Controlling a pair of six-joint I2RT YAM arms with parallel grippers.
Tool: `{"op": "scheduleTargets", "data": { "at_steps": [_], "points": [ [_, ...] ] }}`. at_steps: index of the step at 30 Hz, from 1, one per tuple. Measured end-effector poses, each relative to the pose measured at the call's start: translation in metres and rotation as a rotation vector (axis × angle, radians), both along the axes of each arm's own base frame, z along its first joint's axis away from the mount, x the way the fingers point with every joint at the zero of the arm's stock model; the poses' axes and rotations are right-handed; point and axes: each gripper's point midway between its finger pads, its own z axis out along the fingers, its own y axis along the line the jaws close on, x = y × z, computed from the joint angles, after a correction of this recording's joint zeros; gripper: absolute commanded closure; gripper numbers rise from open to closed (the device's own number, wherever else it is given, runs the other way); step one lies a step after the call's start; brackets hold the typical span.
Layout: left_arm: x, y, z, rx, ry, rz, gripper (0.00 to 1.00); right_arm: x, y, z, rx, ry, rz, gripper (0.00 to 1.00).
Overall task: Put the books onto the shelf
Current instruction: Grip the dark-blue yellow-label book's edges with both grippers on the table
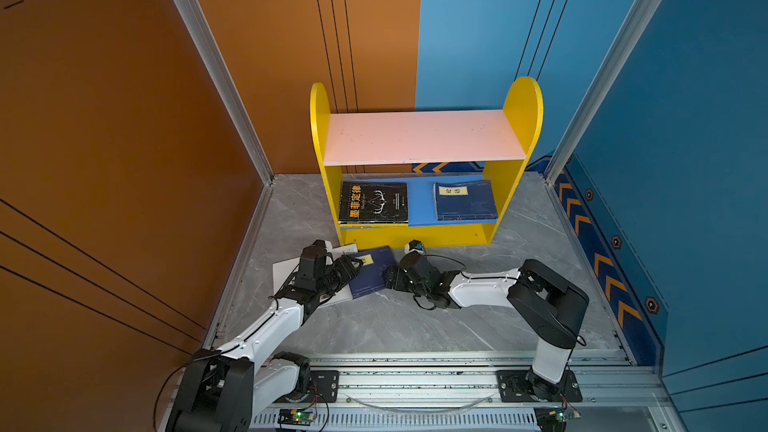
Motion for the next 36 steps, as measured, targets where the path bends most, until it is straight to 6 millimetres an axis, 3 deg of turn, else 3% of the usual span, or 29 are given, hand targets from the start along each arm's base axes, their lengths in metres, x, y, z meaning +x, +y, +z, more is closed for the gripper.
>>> {"op": "scheduleTargets", "data": {
  "at_steps": [5, 13, 24, 31, 36],
  "points": [
    [0.002, -0.002, 0.022, -0.059, -0.051, 0.019, 0.44, 0.000, 0.002, 0.000, 0.002, 0.002, 0.002, 0.15],
    [0.004, -0.005, 0.029, -0.110, -0.051, 0.036, 0.59, 0.001, 0.002, 0.000, 0.003, 0.001, 0.002, 0.15],
    [0.001, -0.006, 0.028, -0.068, -0.026, 0.017, 0.56, 0.002, 0.001, 0.000, 0.008, 0.007, 0.000, 0.16],
    [-0.002, -0.014, 0.013, 0.000, 0.010, -0.019, 0.69, 0.003, 0.001, 0.001, 0.017, 0.012, 0.003, 0.16],
    [-0.002, -0.014, 0.013, 0.037, 0.014, -0.025, 0.83, 0.006, 0.000, 0.002, 0.027, 0.009, -0.006, 0.15]
  ]
}}
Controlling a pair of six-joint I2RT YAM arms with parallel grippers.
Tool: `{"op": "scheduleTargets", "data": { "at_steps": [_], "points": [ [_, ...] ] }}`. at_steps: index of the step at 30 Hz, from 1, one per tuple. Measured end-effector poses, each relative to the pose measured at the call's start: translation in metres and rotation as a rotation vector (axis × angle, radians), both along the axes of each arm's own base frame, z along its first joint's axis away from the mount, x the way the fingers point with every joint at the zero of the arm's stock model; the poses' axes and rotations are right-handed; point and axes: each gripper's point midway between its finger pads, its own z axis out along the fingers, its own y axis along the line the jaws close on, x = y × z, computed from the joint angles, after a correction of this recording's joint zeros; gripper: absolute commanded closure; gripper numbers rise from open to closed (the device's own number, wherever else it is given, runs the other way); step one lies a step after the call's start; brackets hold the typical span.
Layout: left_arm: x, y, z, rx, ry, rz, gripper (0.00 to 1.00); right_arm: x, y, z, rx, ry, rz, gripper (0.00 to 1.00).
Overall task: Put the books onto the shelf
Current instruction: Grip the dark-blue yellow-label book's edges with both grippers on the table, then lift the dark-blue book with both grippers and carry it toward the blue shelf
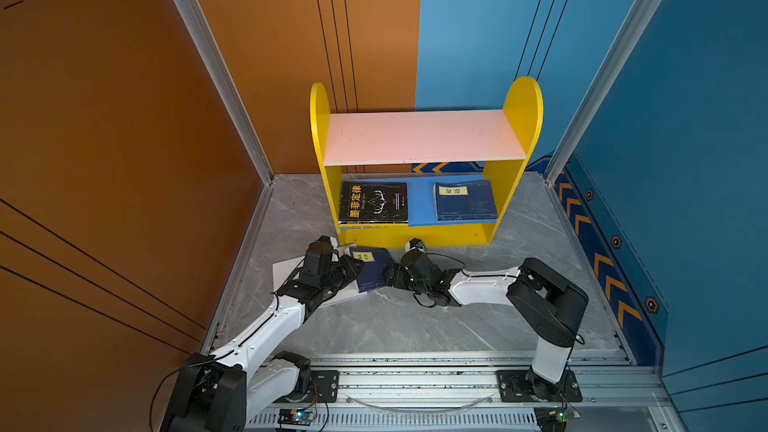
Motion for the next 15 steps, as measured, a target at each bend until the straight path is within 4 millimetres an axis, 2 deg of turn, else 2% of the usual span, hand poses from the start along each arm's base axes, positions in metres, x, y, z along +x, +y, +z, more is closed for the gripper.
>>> {"op": "scheduleTargets", "data": {
  "at_steps": [5, 8, 11, 15],
  "points": [
    [-0.001, 0.002, 0.004, 0.025, -0.006, -0.001, 0.87, 0.003, -0.007, -0.001, 0.004, 0.000, -0.012, 0.14],
    [-0.002, 0.003, 0.009, 0.025, -0.019, 0.001, 0.90, 0.004, -0.013, 0.006, 0.012, -0.004, -0.020, 0.14],
    [-0.002, 0.004, 0.015, 0.021, -0.034, 0.005, 0.91, 0.010, -0.019, 0.029, 0.045, -0.033, -0.026, 0.13],
    [-0.001, 0.007, 0.028, -0.001, -0.052, 0.017, 0.91, 0.019, -0.030, 0.073, 0.127, -0.087, -0.038, 0.12]
  ]
}}
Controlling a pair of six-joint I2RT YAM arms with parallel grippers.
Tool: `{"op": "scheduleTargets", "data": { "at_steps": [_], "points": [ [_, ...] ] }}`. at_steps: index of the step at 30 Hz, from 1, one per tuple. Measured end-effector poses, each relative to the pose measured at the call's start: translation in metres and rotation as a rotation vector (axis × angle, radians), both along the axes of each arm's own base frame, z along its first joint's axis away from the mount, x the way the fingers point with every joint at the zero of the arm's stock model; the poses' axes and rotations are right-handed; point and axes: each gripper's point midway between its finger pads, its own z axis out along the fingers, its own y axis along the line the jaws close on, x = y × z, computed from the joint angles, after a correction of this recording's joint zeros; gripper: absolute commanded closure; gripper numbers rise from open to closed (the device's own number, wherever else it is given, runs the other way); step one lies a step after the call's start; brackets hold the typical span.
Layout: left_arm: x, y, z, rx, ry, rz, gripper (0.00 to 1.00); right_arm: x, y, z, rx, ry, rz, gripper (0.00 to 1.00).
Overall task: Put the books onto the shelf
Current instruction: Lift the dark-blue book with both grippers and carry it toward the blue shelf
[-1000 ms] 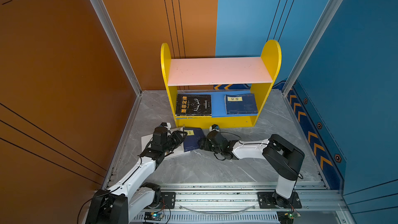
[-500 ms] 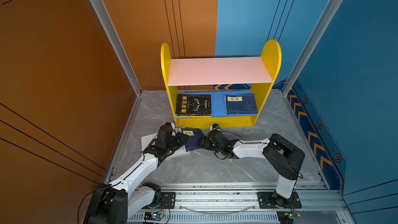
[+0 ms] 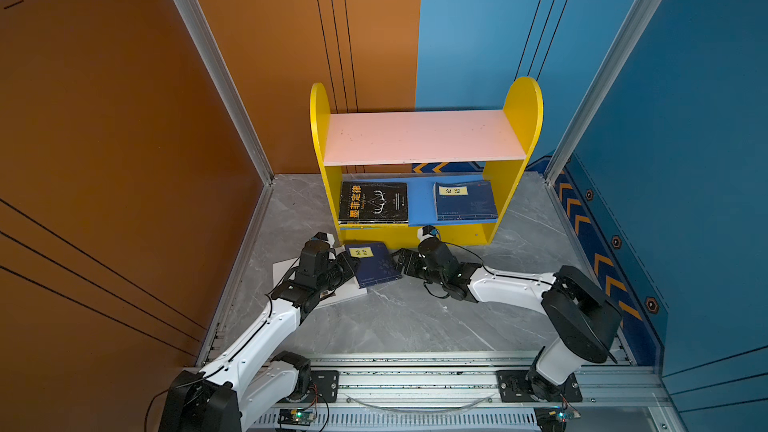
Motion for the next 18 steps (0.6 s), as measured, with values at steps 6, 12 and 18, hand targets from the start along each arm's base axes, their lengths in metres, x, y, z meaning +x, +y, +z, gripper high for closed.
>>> {"op": "scheduleTargets", "data": {
  "at_steps": [6, 12, 18],
  "points": [
    [0.002, 0.003, 0.027, -0.029, -0.005, -0.027, 0.93, 0.006, -0.022, 0.045, 0.085, -0.051, 0.006, 0.11],
    [-0.009, -0.001, 0.046, -0.021, 0.008, -0.108, 0.93, -0.004, -0.029, 0.071, 0.116, -0.075, 0.077, 0.07],
    [-0.022, -0.012, 0.053, -0.051, 0.028, -0.202, 0.93, -0.021, -0.037, 0.102, 0.120, -0.143, 0.135, 0.01]
  ]
}}
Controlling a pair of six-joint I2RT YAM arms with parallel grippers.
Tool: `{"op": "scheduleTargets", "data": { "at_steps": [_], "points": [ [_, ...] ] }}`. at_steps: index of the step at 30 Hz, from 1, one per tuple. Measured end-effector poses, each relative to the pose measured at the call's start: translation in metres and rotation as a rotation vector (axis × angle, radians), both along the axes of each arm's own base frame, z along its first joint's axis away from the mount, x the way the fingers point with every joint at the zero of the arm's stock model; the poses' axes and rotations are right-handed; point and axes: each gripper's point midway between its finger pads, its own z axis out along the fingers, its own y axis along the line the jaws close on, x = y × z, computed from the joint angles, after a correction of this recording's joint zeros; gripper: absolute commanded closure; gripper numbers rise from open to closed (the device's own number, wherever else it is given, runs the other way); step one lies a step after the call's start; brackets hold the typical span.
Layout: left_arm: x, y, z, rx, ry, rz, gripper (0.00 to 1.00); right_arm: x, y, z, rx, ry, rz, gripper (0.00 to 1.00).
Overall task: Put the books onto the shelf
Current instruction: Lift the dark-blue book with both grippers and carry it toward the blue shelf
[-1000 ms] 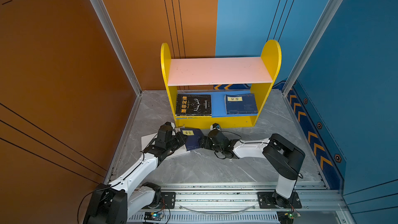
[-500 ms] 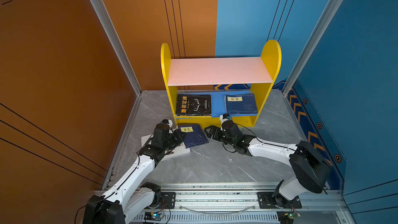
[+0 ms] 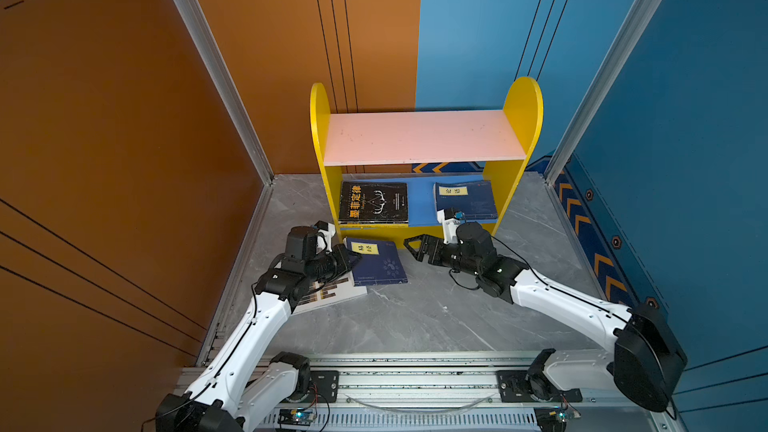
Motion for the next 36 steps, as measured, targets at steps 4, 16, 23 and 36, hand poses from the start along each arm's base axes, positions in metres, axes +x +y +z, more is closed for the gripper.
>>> {"op": "scheduleTargets", "data": {
  "at_steps": [4, 16, 23, 36],
  "points": [
    [-0.005, -0.005, 0.008, -0.023, -0.009, -0.034, 0.93, -0.008, -0.010, 0.030, 0.024, -0.074, -0.005, 0.00],
    [-0.006, -0.014, 0.059, -0.126, -0.135, -0.080, 0.93, -0.015, -0.057, 0.074, 0.040, -0.194, -0.103, 0.00],
    [0.000, -0.017, 0.079, -0.191, -0.187, -0.080, 0.93, -0.019, -0.102, 0.087, 0.044, -0.233, -0.213, 0.00],
    [0.029, -0.024, 0.120, -0.325, -0.314, -0.052, 0.95, -0.017, -0.118, 0.054, 0.131, -0.108, -0.201, 0.01]
  ]
}}
